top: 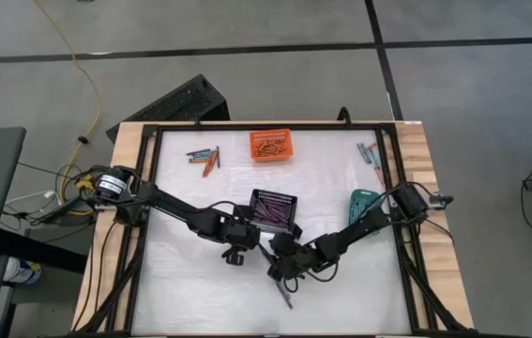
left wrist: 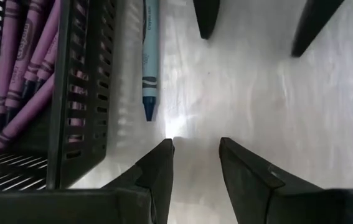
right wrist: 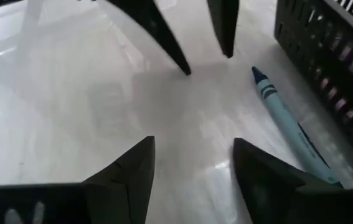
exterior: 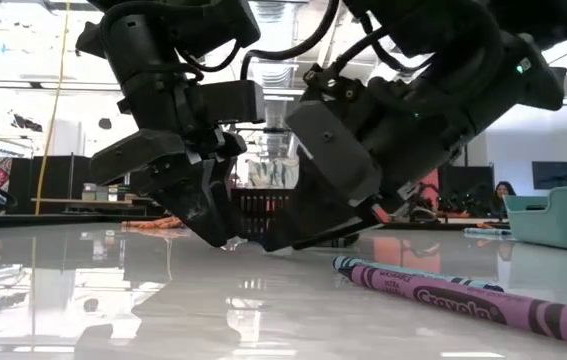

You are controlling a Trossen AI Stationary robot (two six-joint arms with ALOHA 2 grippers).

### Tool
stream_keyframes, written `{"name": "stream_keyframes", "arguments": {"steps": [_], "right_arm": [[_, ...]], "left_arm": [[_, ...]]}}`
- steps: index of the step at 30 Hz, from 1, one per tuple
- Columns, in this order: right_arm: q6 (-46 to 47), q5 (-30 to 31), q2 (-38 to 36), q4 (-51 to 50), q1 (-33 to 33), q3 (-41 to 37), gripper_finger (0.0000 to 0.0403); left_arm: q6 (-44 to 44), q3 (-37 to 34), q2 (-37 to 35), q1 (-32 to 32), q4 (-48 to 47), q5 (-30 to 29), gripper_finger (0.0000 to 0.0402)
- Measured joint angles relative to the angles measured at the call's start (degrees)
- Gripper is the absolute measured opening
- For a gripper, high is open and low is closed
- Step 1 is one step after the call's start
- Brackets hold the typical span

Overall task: Sort crayons
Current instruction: Put the blue green crayon into the green bin

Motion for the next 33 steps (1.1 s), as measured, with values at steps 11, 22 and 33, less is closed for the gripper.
{"name": "stream_keyframes", "arguments": {"steps": [11, 22, 33], "right_arm": [[6.06, -0.09, -5.4, -17.31, 2.47, -0.16, 0.0215], [7.58, 0.69, -5.1, -16.73, 3.25, -0.13, 0.0201], [8.19, 1.08, -5.1, -16.03, 4.92, -0.13, 0.02]], "left_arm": [[0.56, -0.05, -0.02, 0.72, 5.05, -1.58, 0.0122], [-0.65, -0.13, -0.02, 3.67, 11.94, 2.6, 0.0121], [-3.29, 0.09, 5.19, 4.66, 14.19, 7.52, 0.0121]]}}
